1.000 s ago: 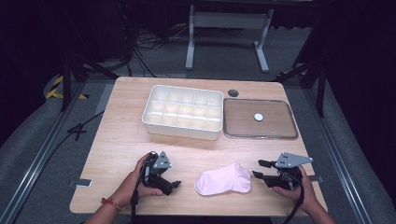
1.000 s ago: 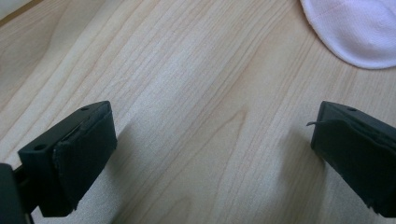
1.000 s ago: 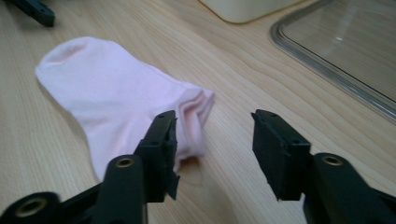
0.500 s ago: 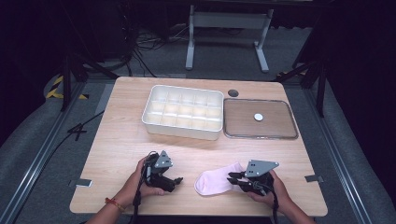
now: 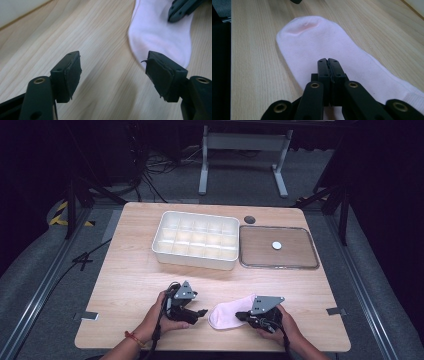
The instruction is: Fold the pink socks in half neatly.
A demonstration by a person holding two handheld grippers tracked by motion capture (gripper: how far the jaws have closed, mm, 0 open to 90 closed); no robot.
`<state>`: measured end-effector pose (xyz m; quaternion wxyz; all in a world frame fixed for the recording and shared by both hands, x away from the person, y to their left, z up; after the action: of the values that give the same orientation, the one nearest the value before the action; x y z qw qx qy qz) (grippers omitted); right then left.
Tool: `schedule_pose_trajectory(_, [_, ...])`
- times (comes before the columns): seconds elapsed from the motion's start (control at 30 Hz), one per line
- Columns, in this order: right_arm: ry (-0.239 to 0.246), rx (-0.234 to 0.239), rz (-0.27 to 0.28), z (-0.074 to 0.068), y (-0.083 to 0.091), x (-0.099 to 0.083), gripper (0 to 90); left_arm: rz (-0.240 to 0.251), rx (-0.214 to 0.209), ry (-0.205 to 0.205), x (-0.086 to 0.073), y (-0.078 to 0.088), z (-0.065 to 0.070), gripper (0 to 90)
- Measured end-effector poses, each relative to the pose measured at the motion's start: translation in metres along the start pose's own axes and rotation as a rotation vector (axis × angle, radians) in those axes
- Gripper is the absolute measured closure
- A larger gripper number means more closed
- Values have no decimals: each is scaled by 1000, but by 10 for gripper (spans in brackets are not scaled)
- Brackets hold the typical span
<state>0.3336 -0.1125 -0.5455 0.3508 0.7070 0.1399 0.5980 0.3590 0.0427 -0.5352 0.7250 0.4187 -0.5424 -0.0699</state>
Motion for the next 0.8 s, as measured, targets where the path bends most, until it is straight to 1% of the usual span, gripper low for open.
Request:
schedule_pose_trajectory(0.03, [0,1,2,0,0,0,895,1,-8,-3,2,-1,3,297])
schedule_pose_trajectory(0.07, [-9,-3,12,-1,-1,0,897,2,-13,3,4,-3,6,309])
schedule_pose_trajectory(0.17, [-6,-5,15,-3,-2,1,898,0,-21,-10,8,-10,12,324])
schedule_pose_trajectory(0.2, [-3,-11,11,-4,-2,1,898,2,-23,-25,10,-13,16,338])
schedule_pose_trajectory(0.23, [6,-17,14,-5,-3,2,897,2,-23,-25,10,-13,16,351])
schedule_pose_trajectory(0.27, [6,-17,14,-5,-3,2,897,-13,-21,-37,9,-15,16,351])
schedule_pose_trajectory(0.3, [6,-23,12,-5,-4,2,897,-28,-13,-35,7,-17,17,353])
schedule_pose_trajectory(0.33, [4,-24,12,-6,-4,2,897,-32,-15,-35,6,-20,18,356])
schedule_pose_trajectory(0.37, [3,-25,13,-6,-4,2,898,-47,-14,-29,5,-21,19,359])
schedule_pose_trajectory(0.4, [1,-25,14,-6,-4,2,897,-61,-14,-48,3,-22,18,361])
schedule_pose_trajectory(0.47, [2,-26,13,-6,-4,2,897,-76,-16,-56,1,-24,19,379])
schedule_pose_trajectory(0.57, [3,-24,16,-6,-4,2,897,-72,-8,-55,1,-24,19,381])
schedule_pose_trajectory(0.67, [6,-24,14,-6,-4,2,898,-75,0,-65,1,-25,20,384])
schedule_pose_trajectory(0.7, [6,-24,14,-6,-4,2,898,-75,0,-65,1,-25,20,394])
schedule_pose_trajectory(0.73, [12,-26,12,-6,-4,3,898,-81,-3,-80,1,-24,20,439])
schedule_pose_trajectory(0.77, [15,-27,12,-6,-5,3,898,-81,-3,-80,1,-24,20,488])
schedule_pose_trajectory(0.8, [15,-27,12,-6,-5,3,898,-79,-11,-78,2,-23,21,488])
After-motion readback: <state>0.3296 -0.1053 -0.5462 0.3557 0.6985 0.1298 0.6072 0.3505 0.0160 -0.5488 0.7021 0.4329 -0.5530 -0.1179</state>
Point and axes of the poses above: each handheld gripper's, and its own axes: y roughly backward along the jaws, x roughly out of its top, z roughly to its right, the point moved 10 cm from there along -y, roughly forward along the jaws, and after that the axes turned 3 degrees about x, right-handed, at the moved point
